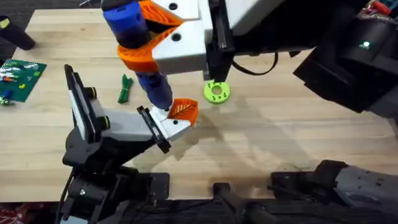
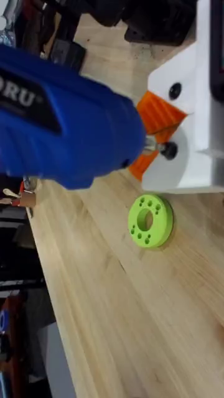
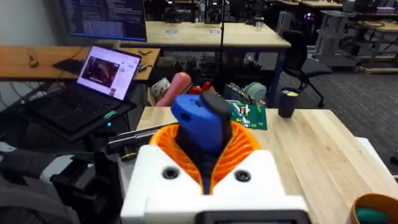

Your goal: Pick up the gripper from the table and insert it into the empty holder that is missing its gripper. Then pick up a screw, insert it into the mounting hole, and use the screwdriver to tighten it. Finally, clean up the table by picking up the vegetable and placing it into the bucket.

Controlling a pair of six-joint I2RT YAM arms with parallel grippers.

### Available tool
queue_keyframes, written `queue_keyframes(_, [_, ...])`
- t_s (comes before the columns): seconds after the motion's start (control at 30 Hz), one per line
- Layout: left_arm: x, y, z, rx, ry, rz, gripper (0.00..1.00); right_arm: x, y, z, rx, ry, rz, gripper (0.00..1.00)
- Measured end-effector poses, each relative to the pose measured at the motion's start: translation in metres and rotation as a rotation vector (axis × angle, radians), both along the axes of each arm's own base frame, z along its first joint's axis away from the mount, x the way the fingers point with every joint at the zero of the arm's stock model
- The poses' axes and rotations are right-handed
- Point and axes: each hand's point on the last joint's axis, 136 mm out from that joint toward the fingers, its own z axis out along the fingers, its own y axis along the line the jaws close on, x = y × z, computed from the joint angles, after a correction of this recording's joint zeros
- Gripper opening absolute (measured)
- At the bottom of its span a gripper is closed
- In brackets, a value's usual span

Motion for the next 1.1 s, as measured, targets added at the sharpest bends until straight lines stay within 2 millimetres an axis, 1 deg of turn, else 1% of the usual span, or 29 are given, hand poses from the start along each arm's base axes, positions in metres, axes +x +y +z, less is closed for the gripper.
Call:
queue_keyframes(0.5, [0.0,0.0,0.0,0.0,0.0,0.0,0.014,-0.002,0.0,0.001,0.003,-0.007,0.011,0.048])
queue_keyframes(0.8, [0.0,0.0,0.0,0.0,-0.002,0.0,0.014,0.0,0.003,0.012,0.058,-0.006,0.021,0.048])
queue_keyframes(0.97, [0.0,0.0,0.0,0.0,-0.002,0.0,0.014,-0.001,0.003,0.015,0.06,0.022,0.026,0.048])
queue_keyframes(1.1, [0.0,0.0,0.0,0.0,-0.002,0.0,0.014,0.0,0.001,0.021,0.067,0.026,0.025,0.048])
